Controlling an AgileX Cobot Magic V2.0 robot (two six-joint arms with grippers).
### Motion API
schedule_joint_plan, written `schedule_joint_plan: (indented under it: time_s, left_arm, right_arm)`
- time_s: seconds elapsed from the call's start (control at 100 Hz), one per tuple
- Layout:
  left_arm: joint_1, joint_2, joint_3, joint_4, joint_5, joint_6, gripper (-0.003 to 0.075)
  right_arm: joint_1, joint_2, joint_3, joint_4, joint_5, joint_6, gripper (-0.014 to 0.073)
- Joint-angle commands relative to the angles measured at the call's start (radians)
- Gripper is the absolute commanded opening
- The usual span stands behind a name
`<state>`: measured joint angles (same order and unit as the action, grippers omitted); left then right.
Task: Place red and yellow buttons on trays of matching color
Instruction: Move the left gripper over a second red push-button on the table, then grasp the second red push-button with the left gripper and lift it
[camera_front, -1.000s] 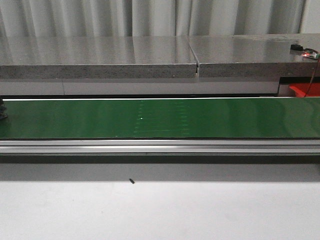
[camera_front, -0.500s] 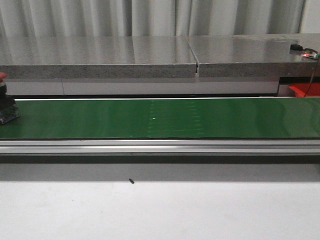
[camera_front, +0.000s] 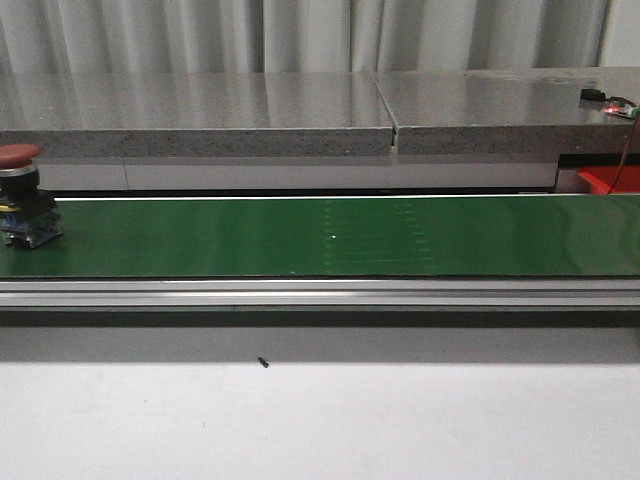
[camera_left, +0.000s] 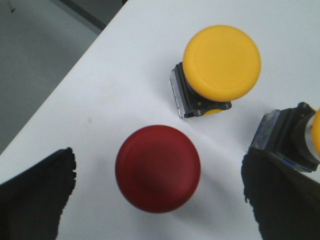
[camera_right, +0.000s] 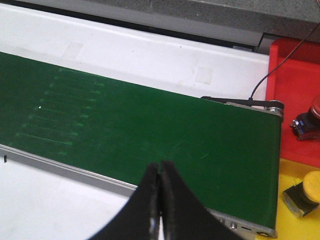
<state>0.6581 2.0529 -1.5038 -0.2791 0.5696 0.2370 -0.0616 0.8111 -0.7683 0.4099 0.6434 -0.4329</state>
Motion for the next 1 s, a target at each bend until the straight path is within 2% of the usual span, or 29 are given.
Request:
schedule_joint_plan:
  time_s: [0.0, 0.27, 0.39, 0.73, 0.99]
  left_arm:
    - [0.000, -0.043, -0.031, -0.010, -0.045, -0.011, 0.0531]
    - [0.000, -0.037, -0.031, -0.010, -0.038, -0.011, 0.0236]
    - [0.000, -0.039, -0.031, -0.010, -0.031, -0.011, 0.0148]
    - [-0.002, -0.162, -0.031, -0.029, 0.042, -0.011, 0.0130]
    - [-0.037, -0.350, -0.031, -0.043, 0.182, -0.023, 0.0130]
  right_arm:
    - [0.001, -0.009, -0.025, 0.014, -0.052, -0.009, -0.0068]
    - [0.001, -0.009, -0.025, 0.014, -0.052, -0.009, -0.0068]
    - [0.001, -0.009, -0.025, 0.014, -0.052, -0.009, -0.0068]
    - [0.001, -0.009, -0.025, 0.014, -0.052, -0.009, -0.0068]
    - [0.001, -0.009, -0.025, 0.014, -0.052, -0.009, -0.0068]
